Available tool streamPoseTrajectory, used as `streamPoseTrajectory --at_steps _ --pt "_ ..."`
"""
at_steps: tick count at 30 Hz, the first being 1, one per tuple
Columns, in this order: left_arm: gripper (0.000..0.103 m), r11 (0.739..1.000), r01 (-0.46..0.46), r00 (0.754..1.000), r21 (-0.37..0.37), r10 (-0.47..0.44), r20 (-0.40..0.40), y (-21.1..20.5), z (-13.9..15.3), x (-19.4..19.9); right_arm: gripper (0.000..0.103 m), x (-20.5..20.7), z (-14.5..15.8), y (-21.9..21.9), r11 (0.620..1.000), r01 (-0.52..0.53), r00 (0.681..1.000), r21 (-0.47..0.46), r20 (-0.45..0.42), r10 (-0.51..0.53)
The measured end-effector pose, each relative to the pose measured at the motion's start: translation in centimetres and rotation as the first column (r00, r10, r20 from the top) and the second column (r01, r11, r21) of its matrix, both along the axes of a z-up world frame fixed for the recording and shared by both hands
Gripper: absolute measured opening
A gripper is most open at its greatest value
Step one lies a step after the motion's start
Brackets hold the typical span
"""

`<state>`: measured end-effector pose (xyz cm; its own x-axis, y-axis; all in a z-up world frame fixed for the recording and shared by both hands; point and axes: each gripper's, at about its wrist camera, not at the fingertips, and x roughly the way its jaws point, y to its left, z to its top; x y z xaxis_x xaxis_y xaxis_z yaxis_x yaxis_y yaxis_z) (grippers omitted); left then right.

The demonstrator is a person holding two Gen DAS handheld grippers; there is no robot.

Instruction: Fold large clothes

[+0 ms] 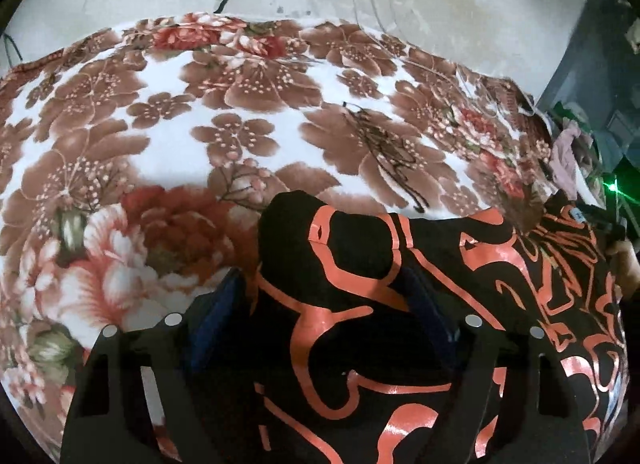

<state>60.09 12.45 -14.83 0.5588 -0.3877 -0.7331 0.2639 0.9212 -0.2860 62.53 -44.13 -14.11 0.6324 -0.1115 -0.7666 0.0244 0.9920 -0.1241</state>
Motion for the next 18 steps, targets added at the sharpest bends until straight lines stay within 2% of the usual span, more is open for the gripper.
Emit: streamPoseTrajectory --at_steps 4,9,11,13,15,17,18 --pt "0.080 1.000 -0.014 1.000 -0.004 0.014 0.005 0.3 -0.1 0.0 0.095 0.2 0.5 -1.7 0.999 0.044 0.999 0.001 -0.014 -0.044" --pt "0.081 1.000 -0.016 1.000 -0.016 0.016 -0.010 0.3 -0.4 0.2 0.095 1.3 -1.5 -1.9 0.993 0.017 0.994 0.116 -0.113 -0.004" --pt "0.081 1.000 -0.014 1.000 -0.012 0.014 -0.014 0.1 -0.5 0.2 0.095 1.6 -2.1 -1.7 0.992 0.026 0.990 0.121 -0.138 -0.009" --pt "0.081 0.999 -0.011 1.000 -0.034 0.011 -0.009 0.2 -0.4 0.2 0.095 1.7 -2.1 -1.7 0.993 0.030 0.992 0.111 -0.123 -0.017" --pt "0.081 0.995 -0.011 1.000 -0.097 0.011 -0.003 0.7 -0.2 0.2 0.096 1.8 -2.0 -2.4 0.982 0.041 0.992 0.182 -0.124 -0.018" --pt "0.080 0.992 0.000 1.000 -0.129 0.000 0.001 0.8 -0.1 0.2 0.096 2.0 -2.2 -2.5 0.957 -0.002 0.989 0.291 -0.140 0.045" --pt "0.079 0.991 0.016 1.000 -0.131 -0.016 0.000 0.5 -0.1 0.3 0.090 2.0 -2.4 -2.0 0.948 -0.042 0.985 0.315 -0.145 0.091"
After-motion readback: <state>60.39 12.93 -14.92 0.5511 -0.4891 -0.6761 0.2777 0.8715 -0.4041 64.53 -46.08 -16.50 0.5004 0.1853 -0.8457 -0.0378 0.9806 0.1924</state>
